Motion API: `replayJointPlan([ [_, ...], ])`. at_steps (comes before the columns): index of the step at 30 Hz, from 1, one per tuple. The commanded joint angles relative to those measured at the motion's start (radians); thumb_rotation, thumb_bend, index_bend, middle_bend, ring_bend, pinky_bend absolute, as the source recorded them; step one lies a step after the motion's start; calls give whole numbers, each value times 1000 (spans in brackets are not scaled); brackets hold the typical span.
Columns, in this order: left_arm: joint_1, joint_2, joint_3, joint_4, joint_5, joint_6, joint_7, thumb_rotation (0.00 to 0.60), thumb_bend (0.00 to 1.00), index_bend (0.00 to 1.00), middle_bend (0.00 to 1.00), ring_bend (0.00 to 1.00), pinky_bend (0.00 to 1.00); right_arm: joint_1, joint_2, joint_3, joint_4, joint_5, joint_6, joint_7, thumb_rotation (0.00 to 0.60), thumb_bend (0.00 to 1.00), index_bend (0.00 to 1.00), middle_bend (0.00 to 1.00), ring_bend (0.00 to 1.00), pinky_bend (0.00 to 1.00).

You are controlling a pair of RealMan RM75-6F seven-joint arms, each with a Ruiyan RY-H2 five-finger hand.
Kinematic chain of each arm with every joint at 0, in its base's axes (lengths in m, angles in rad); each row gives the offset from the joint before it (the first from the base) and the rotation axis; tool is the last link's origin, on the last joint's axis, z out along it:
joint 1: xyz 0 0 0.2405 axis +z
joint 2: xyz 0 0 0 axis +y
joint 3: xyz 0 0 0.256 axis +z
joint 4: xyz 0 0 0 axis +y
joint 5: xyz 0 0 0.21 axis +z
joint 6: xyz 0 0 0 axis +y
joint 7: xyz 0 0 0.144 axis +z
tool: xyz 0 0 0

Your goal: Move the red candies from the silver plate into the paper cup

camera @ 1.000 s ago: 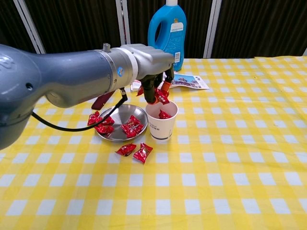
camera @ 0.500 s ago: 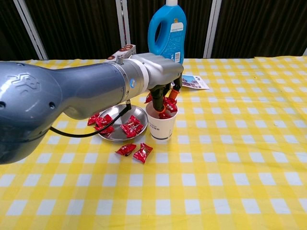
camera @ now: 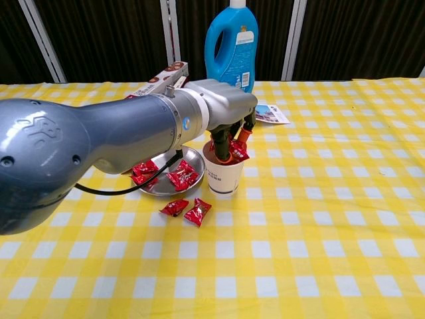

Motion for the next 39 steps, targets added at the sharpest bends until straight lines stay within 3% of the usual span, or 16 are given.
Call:
replayJointPlan([
  [1, 0, -3, 1, 4, 3, -1, -3, 600, 359, 469, 485, 901, 946, 0, 0, 0, 0, -1, 0, 0, 600, 360, 0, 0, 0, 0],
  [7, 2, -11, 4, 10, 16, -3, -18, 600, 335, 410, 421, 901, 946, 0, 1, 0, 0, -1, 1, 0, 600, 360, 0, 0, 0, 0],
  [15, 9, -1, 1, -14, 28, 1, -31, 600, 334, 369, 418, 900, 946, -1, 0, 0, 1, -3, 4, 0, 600, 361, 0, 0, 0, 0],
  [32, 23, 77, 20, -116, -33, 60, 33, 600, 312, 366, 458, 900, 946, -3, -3, 0, 2, -10, 14, -3, 600, 361, 0, 0, 0, 0],
  [39, 31, 89, 5, -132, -21, 67, 4, 600, 285, 363, 407, 900, 946, -2, -3, 0, 3, -8, 12, -1, 600, 361, 0, 0, 0, 0],
])
